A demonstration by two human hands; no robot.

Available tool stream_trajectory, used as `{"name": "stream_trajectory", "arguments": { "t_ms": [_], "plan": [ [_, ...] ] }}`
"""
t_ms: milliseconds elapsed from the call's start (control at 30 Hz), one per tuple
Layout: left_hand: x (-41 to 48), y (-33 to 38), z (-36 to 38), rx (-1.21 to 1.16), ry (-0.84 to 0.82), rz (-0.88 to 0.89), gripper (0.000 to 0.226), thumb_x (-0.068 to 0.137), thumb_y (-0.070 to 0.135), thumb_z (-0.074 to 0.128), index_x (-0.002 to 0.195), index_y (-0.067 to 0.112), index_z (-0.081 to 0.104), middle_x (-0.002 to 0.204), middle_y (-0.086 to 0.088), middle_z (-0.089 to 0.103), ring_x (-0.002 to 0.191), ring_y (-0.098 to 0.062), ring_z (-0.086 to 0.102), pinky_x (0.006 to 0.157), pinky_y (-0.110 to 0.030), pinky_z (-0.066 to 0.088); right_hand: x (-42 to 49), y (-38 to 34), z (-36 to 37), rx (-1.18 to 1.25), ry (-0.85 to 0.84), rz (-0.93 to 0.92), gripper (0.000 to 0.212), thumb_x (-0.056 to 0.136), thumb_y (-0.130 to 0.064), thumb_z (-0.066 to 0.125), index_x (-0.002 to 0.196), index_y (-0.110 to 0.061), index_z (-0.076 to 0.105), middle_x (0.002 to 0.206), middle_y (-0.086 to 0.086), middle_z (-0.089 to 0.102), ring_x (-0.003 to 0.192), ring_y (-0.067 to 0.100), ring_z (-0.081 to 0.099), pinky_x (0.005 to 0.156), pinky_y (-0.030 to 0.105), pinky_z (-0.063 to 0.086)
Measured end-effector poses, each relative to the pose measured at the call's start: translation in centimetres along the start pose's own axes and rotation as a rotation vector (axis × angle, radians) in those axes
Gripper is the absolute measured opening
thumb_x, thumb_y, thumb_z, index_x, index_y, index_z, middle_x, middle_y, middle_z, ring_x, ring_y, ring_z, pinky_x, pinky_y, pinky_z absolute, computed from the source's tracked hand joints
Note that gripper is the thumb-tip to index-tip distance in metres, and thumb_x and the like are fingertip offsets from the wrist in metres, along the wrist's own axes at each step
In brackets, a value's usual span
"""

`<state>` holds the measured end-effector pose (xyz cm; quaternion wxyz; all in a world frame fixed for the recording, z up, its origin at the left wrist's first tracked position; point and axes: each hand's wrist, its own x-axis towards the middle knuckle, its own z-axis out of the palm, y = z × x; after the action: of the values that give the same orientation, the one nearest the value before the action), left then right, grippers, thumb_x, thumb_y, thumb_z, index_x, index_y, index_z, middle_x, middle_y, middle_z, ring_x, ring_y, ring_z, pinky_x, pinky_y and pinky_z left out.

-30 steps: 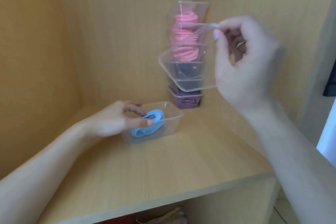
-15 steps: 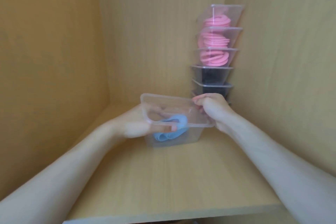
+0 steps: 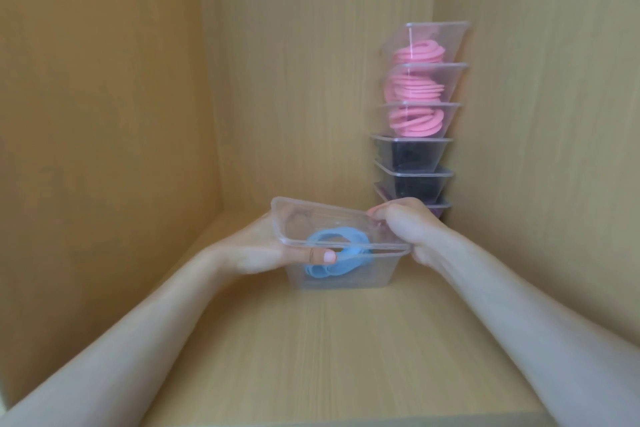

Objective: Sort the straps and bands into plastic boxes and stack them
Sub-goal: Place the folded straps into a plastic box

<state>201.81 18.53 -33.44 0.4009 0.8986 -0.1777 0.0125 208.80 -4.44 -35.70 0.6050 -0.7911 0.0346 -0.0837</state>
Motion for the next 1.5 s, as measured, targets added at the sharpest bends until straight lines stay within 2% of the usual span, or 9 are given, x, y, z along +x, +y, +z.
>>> {"name": "stream_trajectory", "arguments": {
  "t_ms": [133, 233, 400, 500, 567, 800, 900, 1233, 1500],
  "plan": [
    [0.7, -1.7, -0.9, 0.027, 0.004, -0.017, 0.139, 0.032, 0.064, 0.081, 0.153, 0.022, 0.027, 0.136, 0.006, 0.045, 0.125, -0.012, 0.047, 0.104, -0.024, 0.039, 0.2, 0.5, -0.5, -0.022, 0.036, -0.01, 0.014, 0.088, -0.012, 0.067, 0.095, -0.003, 0.075, 0.091, 0.013, 0.072, 0.088, 0.027, 0.065, 0.086, 0.037, 0.051],
    [1.2, -3.1, -2.1, 0.001, -0.024, -0.02, 0.161, 0.024, 0.072, 0.091, 0.158, 0.035, 0.011, 0.15, 0.009, 0.036, 0.139, -0.008, 0.039, 0.116, -0.036, 0.037, 0.1, 0.6, -0.6, -0.031, 0.044, -0.015, 0.015, 0.089, -0.014, 0.067, 0.096, -0.004, 0.075, 0.088, 0.01, 0.07, 0.09, 0.027, 0.064, 0.082, 0.036, 0.05],
    [2.0, -4.0, -2.2, 0.044, -0.148, 0.066, 0.129, 0.031, 0.075, 0.091, 0.146, 0.051, 0.036, 0.147, 0.023, 0.041, 0.14, 0.007, 0.033, 0.118, -0.03, 0.034, -0.4, 0.4, -0.4, -0.04, 0.047, -0.062, 0.027, 0.089, -0.003, 0.053, 0.084, -0.019, 0.075, 0.088, 0.003, 0.068, 0.089, 0.019, 0.06, 0.072, 0.029, 0.046],
    [2.3, -4.0, -1.6, 0.025, -0.138, 0.062, 0.115, 0.036, 0.084, 0.082, 0.139, 0.047, 0.049, 0.135, 0.028, 0.053, 0.127, 0.014, 0.046, 0.105, -0.013, 0.039, -0.6, 0.3, -0.2, -0.052, 0.064, -0.054, 0.033, 0.085, 0.001, 0.049, 0.086, -0.018, 0.075, 0.097, 0.003, 0.068, 0.095, 0.02, 0.059, 0.088, 0.034, 0.051],
    [2.4, -4.0, -1.3, 0.044, -0.096, 0.033, 0.108, 0.039, 0.088, 0.077, 0.135, 0.045, 0.055, 0.132, 0.027, 0.056, 0.126, 0.008, 0.05, 0.108, -0.018, 0.039, -0.6, 0.4, 0.0, -0.067, 0.075, -0.052, 0.033, 0.086, 0.0, 0.047, 0.087, -0.019, 0.075, 0.096, 0.0, 0.066, 0.094, 0.018, 0.057, 0.092, 0.035, 0.05],
    [2.8, -3.4, -0.3, 0.158, 0.024, 0.037, 0.08, 0.066, 0.086, 0.06, 0.131, 0.039, 0.06, 0.136, 0.019, 0.05, 0.133, -0.006, 0.044, 0.113, -0.028, 0.033, -0.4, 0.4, 0.2, -0.071, 0.064, -0.03, 0.033, 0.087, -0.001, 0.046, 0.088, -0.018, 0.074, 0.093, -0.002, 0.065, 0.087, 0.013, 0.055, 0.071, 0.028, 0.044],
    [2.8, -3.1, 0.0, 0.216, -0.005, 0.051, 0.092, 0.063, 0.091, 0.049, 0.138, 0.039, 0.054, 0.14, 0.019, 0.047, 0.135, -0.005, 0.041, 0.117, -0.031, 0.029, -0.4, 0.4, 0.1, -0.017, 0.067, -0.002, 0.032, 0.086, 0.0, 0.047, 0.087, -0.017, 0.075, 0.09, 0.001, 0.067, 0.084, 0.014, 0.057, 0.064, 0.026, 0.043],
    [3.6, -4.0, 0.2, 0.172, 0.001, 0.054, 0.064, 0.075, 0.082, 0.047, 0.128, 0.047, 0.055, 0.135, 0.017, 0.051, 0.131, -0.005, 0.044, 0.114, -0.031, 0.031, -0.9, 0.1, 0.3, -0.194, 0.014, -0.117, 0.024, 0.087, -0.008, 0.053, 0.09, -0.017, 0.075, 0.095, -0.003, 0.066, 0.089, 0.01, 0.056, 0.083, 0.031, 0.046],
    [3.9, -3.8, 0.3, 0.135, -0.018, 0.045, 0.055, 0.078, 0.068, 0.052, 0.125, 0.04, 0.057, 0.127, 0.018, 0.056, 0.122, 0.0, 0.05, 0.095, -0.016, 0.035, -1.5, -0.2, -0.4, -0.258, -0.072, -0.148, 0.025, 0.092, -0.006, 0.052, 0.092, -0.017, 0.075, 0.09, -0.001, 0.069, 0.087, 0.011, 0.06, 0.066, 0.023, 0.044]
  ]
}}
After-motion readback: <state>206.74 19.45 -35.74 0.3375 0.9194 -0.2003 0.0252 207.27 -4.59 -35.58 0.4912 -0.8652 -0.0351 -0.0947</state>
